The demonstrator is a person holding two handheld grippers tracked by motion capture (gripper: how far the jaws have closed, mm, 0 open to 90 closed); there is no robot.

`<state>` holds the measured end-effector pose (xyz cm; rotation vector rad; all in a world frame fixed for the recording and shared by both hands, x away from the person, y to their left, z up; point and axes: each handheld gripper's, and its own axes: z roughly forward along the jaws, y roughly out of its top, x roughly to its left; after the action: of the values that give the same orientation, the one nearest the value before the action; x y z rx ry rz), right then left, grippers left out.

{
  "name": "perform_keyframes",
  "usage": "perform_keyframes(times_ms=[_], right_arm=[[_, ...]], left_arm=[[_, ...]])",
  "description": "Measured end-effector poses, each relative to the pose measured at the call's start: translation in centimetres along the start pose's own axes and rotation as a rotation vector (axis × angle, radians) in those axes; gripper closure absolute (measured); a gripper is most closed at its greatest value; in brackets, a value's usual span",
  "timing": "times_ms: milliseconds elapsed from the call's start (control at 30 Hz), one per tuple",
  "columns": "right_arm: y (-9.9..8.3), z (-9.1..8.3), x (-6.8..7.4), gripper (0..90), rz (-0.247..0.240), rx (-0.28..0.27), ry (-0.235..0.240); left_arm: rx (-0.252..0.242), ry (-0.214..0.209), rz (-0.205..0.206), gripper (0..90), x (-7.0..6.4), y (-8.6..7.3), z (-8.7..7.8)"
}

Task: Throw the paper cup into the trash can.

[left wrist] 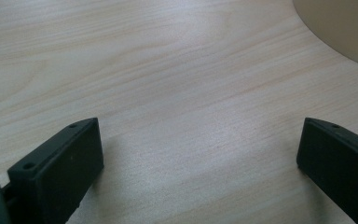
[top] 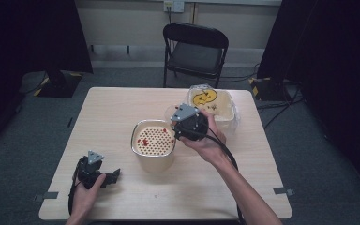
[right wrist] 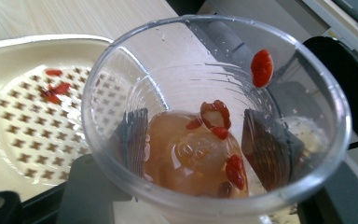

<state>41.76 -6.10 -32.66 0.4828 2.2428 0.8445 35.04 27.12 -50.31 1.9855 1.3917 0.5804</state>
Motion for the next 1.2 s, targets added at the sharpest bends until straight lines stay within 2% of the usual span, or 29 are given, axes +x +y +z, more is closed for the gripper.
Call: perform_keyframes(times_ms=[67, 200, 300, 367, 433, 533, 567, 600, 800, 900, 1033, 1200], right_arm=[[0.1, 0.2, 0.2, 42.4, -0.015, 0.012, -0.010], [1.0, 0.7, 0.7, 42.9, -0.108, 0.044, -0.049], [1.6, 0.9, 1.0, 43.1, -0.137, 0.057, -0.047], [1.9, 1.2, 1.4, 43.3, -0.190, 0.086, -0.074], [2.1, 1.4, 1.7, 43.3, -0.216, 0.109, -0.086], [2.4, 1.8, 2.1, 43.3, -0.295, 0.147, -0.129], [2.6, 2.0, 2.4, 43.3, -0.341, 0.165, -0.155], [2.7, 2.2, 2.6, 43.3, -0.364, 0.174, -0.168], [2.9, 3.1, 3.8, 43.6, -0.514, 0.239, -0.221], [3.1, 3.4, 3.8, 43.8, -0.528, 0.238, -0.217], [3.3, 3.5, 4.2, 44.0, -0.610, 0.258, -0.276], [3.4, 3.6, 4.5, 44.4, -0.665, 0.276, -0.295]], left_arm=[[0.000, 0.000, 0.000, 0.0, 0.0, 0.0, 0.0], [0.000, 0.000, 0.000, 0.0, 0.0, 0.0, 0.0], [-0.001, -0.001, 0.000, 0.0, 0.0, 0.0, 0.0], [0.001, 0.000, 0.000, 0.0, 0.0, 0.0, 0.0], [0.000, 0.000, 0.000, 0.0, 0.0, 0.0, 0.0], [0.001, 0.000, 0.000, 0.0, 0.0, 0.0, 0.0], [0.000, 0.000, 0.000, 0.0, 0.0, 0.0, 0.0], [0.000, -0.001, 0.000, 0.0, 0.0, 0.0, 0.0], [0.000, 0.000, 0.000, 0.0, 0.0, 0.0, 0.0], [-0.001, 0.000, 0.000, 0.0, 0.0, 0.0, 0.0], [0.001, 0.000, 0.000, 0.0, 0.0, 0.0, 0.0], [0.001, 0.000, 0.000, 0.0, 0.0, 0.0, 0.0]])
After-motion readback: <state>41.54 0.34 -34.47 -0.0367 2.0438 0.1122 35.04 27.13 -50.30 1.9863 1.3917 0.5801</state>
